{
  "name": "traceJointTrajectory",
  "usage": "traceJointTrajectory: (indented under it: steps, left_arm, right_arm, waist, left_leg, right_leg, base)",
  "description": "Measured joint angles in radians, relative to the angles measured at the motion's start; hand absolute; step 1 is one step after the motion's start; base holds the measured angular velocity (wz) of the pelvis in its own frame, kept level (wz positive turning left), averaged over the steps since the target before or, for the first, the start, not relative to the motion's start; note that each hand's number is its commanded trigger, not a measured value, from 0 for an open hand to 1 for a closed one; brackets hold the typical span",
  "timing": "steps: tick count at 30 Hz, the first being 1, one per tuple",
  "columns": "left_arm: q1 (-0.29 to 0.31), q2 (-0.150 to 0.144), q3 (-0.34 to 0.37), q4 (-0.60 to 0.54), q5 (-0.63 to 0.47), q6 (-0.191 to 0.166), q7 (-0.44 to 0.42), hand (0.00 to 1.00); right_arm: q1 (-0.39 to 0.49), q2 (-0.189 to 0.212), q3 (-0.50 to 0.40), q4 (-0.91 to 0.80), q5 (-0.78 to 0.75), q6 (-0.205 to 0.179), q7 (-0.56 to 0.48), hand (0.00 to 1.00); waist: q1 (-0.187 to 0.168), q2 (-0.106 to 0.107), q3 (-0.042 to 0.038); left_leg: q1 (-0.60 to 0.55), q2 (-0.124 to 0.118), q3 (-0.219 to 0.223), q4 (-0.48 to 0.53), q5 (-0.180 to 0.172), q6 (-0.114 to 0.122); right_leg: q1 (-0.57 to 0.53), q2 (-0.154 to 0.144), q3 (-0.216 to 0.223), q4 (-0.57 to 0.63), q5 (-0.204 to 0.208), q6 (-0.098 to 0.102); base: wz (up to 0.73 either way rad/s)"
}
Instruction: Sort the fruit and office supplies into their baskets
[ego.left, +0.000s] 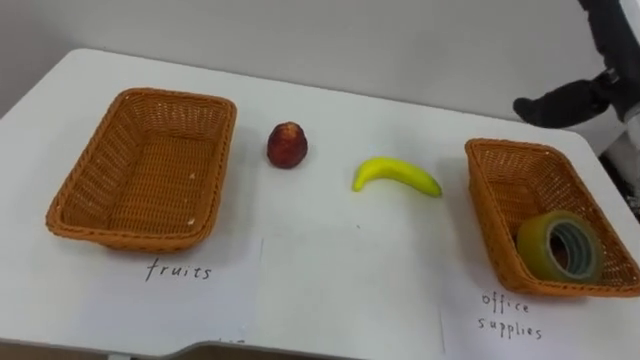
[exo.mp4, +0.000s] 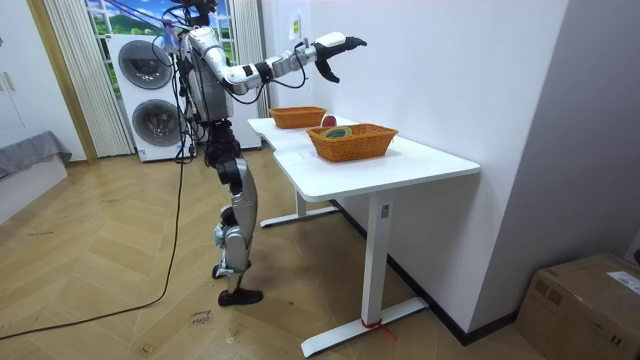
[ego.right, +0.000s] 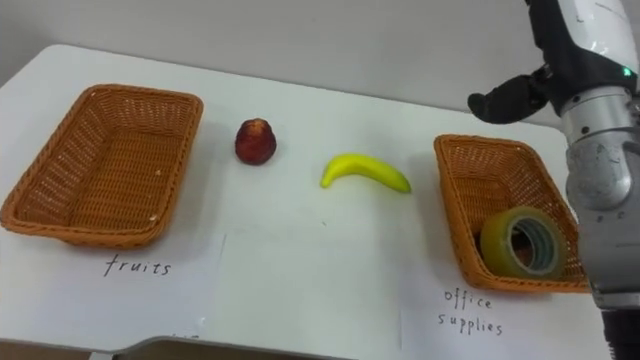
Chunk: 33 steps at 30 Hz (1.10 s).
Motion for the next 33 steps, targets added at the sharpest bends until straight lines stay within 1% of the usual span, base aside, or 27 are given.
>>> traceJointTrajectory:
  steps: [1, 3, 5, 6, 7, 9, 10, 12, 14, 15, 17, 18, 19, 20, 21, 22, 23, 24, 26, 28, 31, 33]
  left_arm:
    - [0.004, 0.001, 0.002, 0.000, 0.000, 0.002, 0.000, 0.00]
    - [0.010, 0.002, 0.007, 0.000, 0.006, 0.003, -0.001, 0.00]
    - [0.015, 0.003, 0.010, 0.000, 0.008, 0.003, -0.001, 0.00]
    - [0.015, 0.006, 0.009, 0.000, 0.008, 0.003, -0.001, 0.00]
    - [0.015, 0.009, 0.009, 0.000, 0.008, 0.003, -0.001, 0.00]
    - [0.013, 0.011, 0.009, 0.000, 0.008, 0.002, -0.001, 0.00]
    - [0.010, 0.011, 0.009, -0.001, 0.008, 0.002, -0.001, 0.00]
    - [0.004, 0.012, 0.008, -0.001, 0.009, 0.002, -0.001, 0.00]
    - [0.002, 0.017, 0.008, -0.001, 0.009, 0.002, 0.000, 0.00]
    - [0.000, 0.021, 0.008, -0.002, 0.009, 0.002, 0.001, 0.00]
    - [-0.001, 0.024, 0.008, -0.012, 0.009, 0.002, 0.002, 0.00]
    - [0.000, 0.026, 0.009, -0.024, 0.009, 0.002, 0.002, 0.00]
    - [0.000, 0.029, 0.009, -0.035, 0.009, 0.002, 0.005, 0.00]
    - [-0.001, 0.031, 0.009, -0.042, 0.009, 0.002, 0.009, 0.00]
    - [-0.001, 0.035, 0.009, -0.059, 0.009, 0.002, 0.017, 0.00]
    - [-0.003, 0.040, 0.009, -0.066, 0.009, 0.001, 0.022, 0.00]
    - [-0.003, 0.042, 0.010, -0.069, 0.009, 0.001, 0.024, 0.00]
    - [-0.004, 0.043, 0.009, -0.074, 0.009, 0.001, 0.029, 0.00]
    - [-0.004, 0.043, 0.009, -0.084, 0.009, 0.001, 0.032, 0.00]
    - [-0.004, 0.043, 0.009, -0.101, 0.009, 0.001, 0.032, 0.00]
    - [-0.007, 0.043, 0.009, -0.104, 0.019, 0.001, 0.031, 0.00]
    - [-0.001, 0.044, 0.009, -0.109, 0.019, 0.001, 0.031, 0.00]
  right_arm:
    - [-0.002, 0.000, 0.000, 0.000, 0.015, 0.000, 0.000, 0.00]
    - [-0.009, 0.000, 0.000, -0.001, 0.021, 0.001, 0.003, 0.00]
    - [-0.009, -0.004, 0.001, -0.002, 0.021, 0.001, 0.006, 0.00]
    - [-0.009, -0.005, 0.002, -0.001, 0.021, 0.001, 0.010, 0.00]
    - [-0.009, -0.005, 0.008, -0.001, 0.021, 0.001, 0.012, 0.00]
    - [-0.009, -0.008, 0.026, -0.001, 0.022, 0.000, 0.012, 0.00]
    - [-0.009, -0.018, 0.048, -0.001, 0.021, 0.000, 0.012, 0.00]
    - [-0.010, -0.029, 0.082, 0.000, 0.018, 0.000, 0.013, 0.00]
    - [-0.011, -0.030, 0.109, 0.001, 0.018, 0.000, 0.013, 0.00]
    - [-0.011, -0.030, 0.120, 0.001, 0.019, 0.000, 0.014, 0.00]
    - [-0.012, -0.031, 0.121, 0.001, 0.020, 0.000, 0.014, 0.00]
    - [-0.012, -0.032, 0.121, 0.001, 0.020, 0.000, 0.014, 0.00]
    - [-0.014, -0.034, 0.121, 0.005, 0.025, 0.000, 0.014, 0.00]
    - [-0.017, -0.034, 0.121, 0.013, 0.027, -0.001, 0.015, 0.00]
    - [-0.031, -0.035, 0.123, 0.042, 0.041, -0.001, 0.015, 0.00]
    - [-0.042, -0.035, 0.123, 0.072, 0.060, 0.000, 0.015, 0.00]
    - [-0.045, -0.035, 0.123, 0.084, 0.064, 0.000, 0.015, 0.00]
    - [-0.050, -0.035, 0.124, 0.099, 0.069, 0.000, 0.015, 0.00]
    - [-0.052, -0.036, 0.126, 0.119, 0.081, 0.000, 0.015, 0.00]
    - [-0.052, -0.037, 0.126, 0.133, 0.081, 0.000, 0.019, 0.00]
    - [-0.052, -0.037, 0.126, 0.163, 0.092, 0.000, 0.026, 0.00]
    - [-0.052, -0.037, 0.127, 0.173, 0.096, 0.000, 0.032, 0.00]
  waist:
    - [0.002, -0.001, -0.0005]
    - [0.009, -0.001, -0.0009]
    - [0.020, -0.003, -0.0027]
    - [0.021, -0.006, -0.0049]
    - [0.021, -0.007, -0.0056]
    - [0.024, -0.008, -0.0065]
    - [0.026, -0.009, -0.0072]
    - [0.031, -0.016, -0.0116]
    - [0.032, -0.019, -0.0125]
    - [0.031, -0.025, -0.0130]
    - [0.032, -0.029, -0.0114]
    - [0.039, -0.038, -0.0134]
    - [0.051, -0.043, -0.0099]
    - [0.052, -0.050, -0.0078]
    - [0.056, -0.055, -0.0039]
    - [0.060, -0.065, -0.0058]
    - [0.061, -0.069, -0.0065]
    - [0.064, -0.072, -0.0050]
    - [0.068, -0.073, -0.0045]
    - [0.079, -0.069, -0.0019]
    - [0.085, -0.055, 0.0082]
    - [0.086, -0.053, 0.0079]
  left_leg:
    - [-0.007, 0.000, -0.006, -0.002, 0.000, 0.000]
    - [-0.014, -0.001, -0.008, -0.001, 0.000, -0.001]
    - [-0.021, -0.002, -0.013, 0.001, 0.001, -0.002]
    - [-0.029, -0.003, -0.024, 0.003, 0.003, -0.003]
    - [-0.031, -0.003, -0.031, 0.004, 0.003, -0.004]
    - [-0.035, -0.002, -0.037, 0.005, 0.004, -0.005]
    - [-0.040, -0.002, -0.042, 0.007, 0.004, -0.005]
    - [-0.043, -0.002, -0.045, 0.008, 0.006, -0.007]
    - [-0.045, -0.002, -0.050, 0.008, 0.007, -0.007]
    - [-0.048, -0.002, -0.052, 0.008, 0.007, -0.008]
    - [-0.052, -0.002, -0.057, 0.008, 0.008, -0.008]
    - [-0.055, -0.002, -0.060, 0.009, 0.009, -0.008]
    - [-0.057, -0.001, -0.061, 0.009, 0.009, -0.009]
    - [-0.057, -0.001, -0.062, 0.009, 0.010, -0.009]
    - [-0.058, -0.001, -0.063, 0.009, 0.010, -0.010]
    - [-0.059, -0.002, -0.063, 0.009, 0.010, -0.010]
    - [-0.059, -0.003, -0.063, 0.009, 0.010, -0.010]
    - [-0.059, -0.003, -0.063, 0.010, 0.010, -0.009]
    - [-0.060, -0.003, -0.064, 0.010, 0.010, -0.009]
    - [-0.060, -0.003, -0.064, 0.009, 0.010, -0.009]
    - [-0.063, -0.002, -0.064, 0.010, 0.010, -0.009]
    - [-0.065, -0.002, -0.063, 0.009, 0.010, -0.010]
  right_leg:
    - [-0.001, -0.001, -0.007, 0.000, 0.000, 0.000]
    - [-0.007, 0.000, -0.008, 0.000, 0.000, 0.000]
    - [-0.011, 0.000, -0.012, 0.000, 0.000, 0.000]
    - [-0.013, -0.001, -0.023, 0.000, 0.000, 0.000]
    - [-0.012, 0.000, -0.031, 0.000, 0.000, 0.000]
    - [-0.012, 0.001, -0.033, -0.001, 0.000, 0.000]
    - [-0.015, 0.001, -0.033, -0.001, 0.000, 0.000]
    - [-0.019, 0.001, -0.034, 0.000, 0.000, 0.000]
    - [-0.019, 0.002, -0.041, 0.000, 0.000, 0.000]
    - [-0.019, 0.001, -0.051, 0.000, 0.000, 0.000]
    - [-0.020, 0.001, -0.057, -0.001, 0.000, 0.000]
    - [-0.023, 0.001, -0.057, -0.001, 0.000, 0.000]
    - [-0.026, 0.002, -0.056, -0.001, 0.000, 0.000]
    - [-0.025, 0.002, -0.056, -0.001, 0.000, 0.000]
    - [-0.025, 0.002, -0.057, -0.003, 0.000, 0.000]
    - [-0.025, 0.002, -0.059, -0.010, 0.000, 0.000]
    - [-0.022, 0.002, -0.059, -0.017, 0.000, -0.001]
    - [-0.018, 0.002, -0.060, -0.019, 0.001, -0.002]
    - [-0.018, 0.002, -0.064, -0.019, 0.001, -0.002]
    - [-0.018, 0.002, -0.067, -0.019, 0.001, -0.002]
    - [-0.018, 0.003, -0.071, -0.019, 0.001, -0.002]
    - [-0.020, 0.003, -0.071, -0.019, 0.001, -0.002]
  base:
    - [0.15]
    - [0.04]
    - [0.08]
    - [0.20]
    - [0.20]
    - [0.12]
    - [0.10]
    - [0.06]
    - [0.09]
    - [0.13]
    - [0.11]
    - [0.00]
    - [0.00]
    - [0.00]
    - [0.00]
    - [0.00]
    - [0.00]
    - [0.00]
    - [0.00]
    - [0.00]
    - [0.03]
    - [0.00]
